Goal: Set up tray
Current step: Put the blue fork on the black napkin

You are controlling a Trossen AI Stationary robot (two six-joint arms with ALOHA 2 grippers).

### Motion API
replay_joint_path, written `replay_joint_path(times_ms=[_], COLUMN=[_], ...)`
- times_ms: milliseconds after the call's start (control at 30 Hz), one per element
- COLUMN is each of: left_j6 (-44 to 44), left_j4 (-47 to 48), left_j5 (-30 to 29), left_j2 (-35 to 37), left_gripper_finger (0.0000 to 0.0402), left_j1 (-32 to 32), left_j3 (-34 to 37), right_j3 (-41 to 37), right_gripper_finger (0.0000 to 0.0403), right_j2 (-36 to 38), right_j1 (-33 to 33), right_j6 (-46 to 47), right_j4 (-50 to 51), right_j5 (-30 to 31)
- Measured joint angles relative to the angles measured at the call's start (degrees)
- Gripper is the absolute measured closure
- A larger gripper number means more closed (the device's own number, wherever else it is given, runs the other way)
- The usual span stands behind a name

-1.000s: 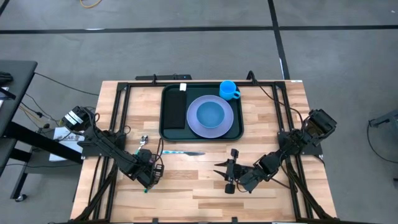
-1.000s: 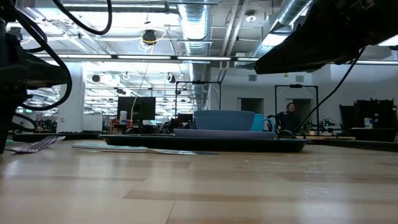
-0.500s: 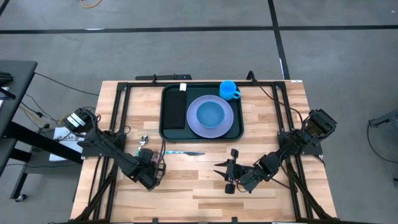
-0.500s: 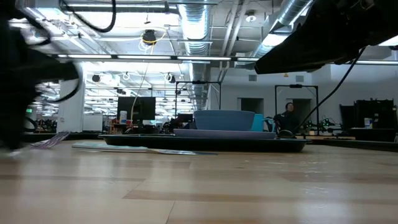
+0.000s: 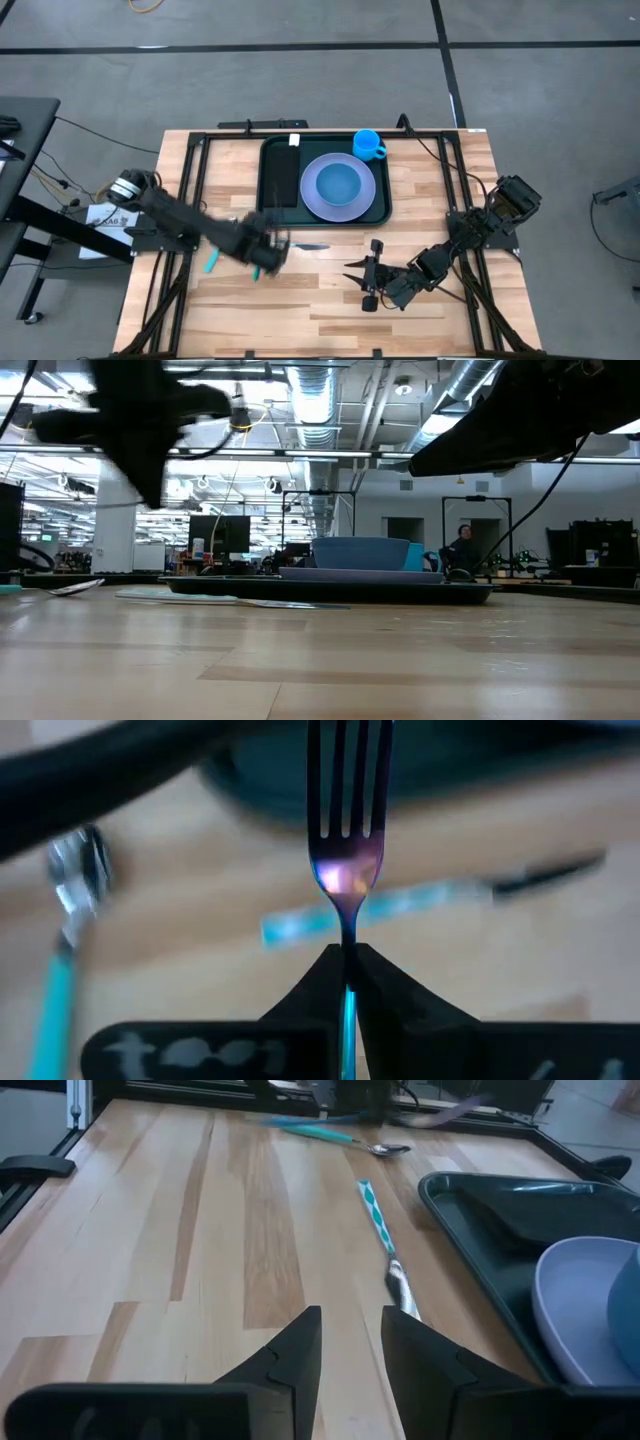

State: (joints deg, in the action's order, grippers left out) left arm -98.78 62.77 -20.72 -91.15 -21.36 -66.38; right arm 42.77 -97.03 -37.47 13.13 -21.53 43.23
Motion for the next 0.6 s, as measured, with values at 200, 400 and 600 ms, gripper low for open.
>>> replay_joint_path(times_ms=[200, 400, 600], left_j6=[18.3, 31.5, 39.1], left_j4=[4.4, -0.5, -8.4], left_j5=[0.2, 4.1, 9.0], left_j2=[0.1, 0.1, -3.7], left_gripper_finger=[0.0401, 0.0401, 0.0401], left_j1=[16.2, 33.5, 46.1], left_j3=[-9.7, -13.0, -13.0], right_j3=[0.1, 0.1, 0.2], right_gripper_finger=[0.0303, 0.0303, 0.0303], right_j2=[0.0, 0.0, 0.0], right_j1=[0.5, 1.6, 2.5], right_j6=[-2.7, -3.7, -3.7], right_j4=[-0.7, -0.9, 0.5], right_j5=[0.1, 0.2, 0.1])
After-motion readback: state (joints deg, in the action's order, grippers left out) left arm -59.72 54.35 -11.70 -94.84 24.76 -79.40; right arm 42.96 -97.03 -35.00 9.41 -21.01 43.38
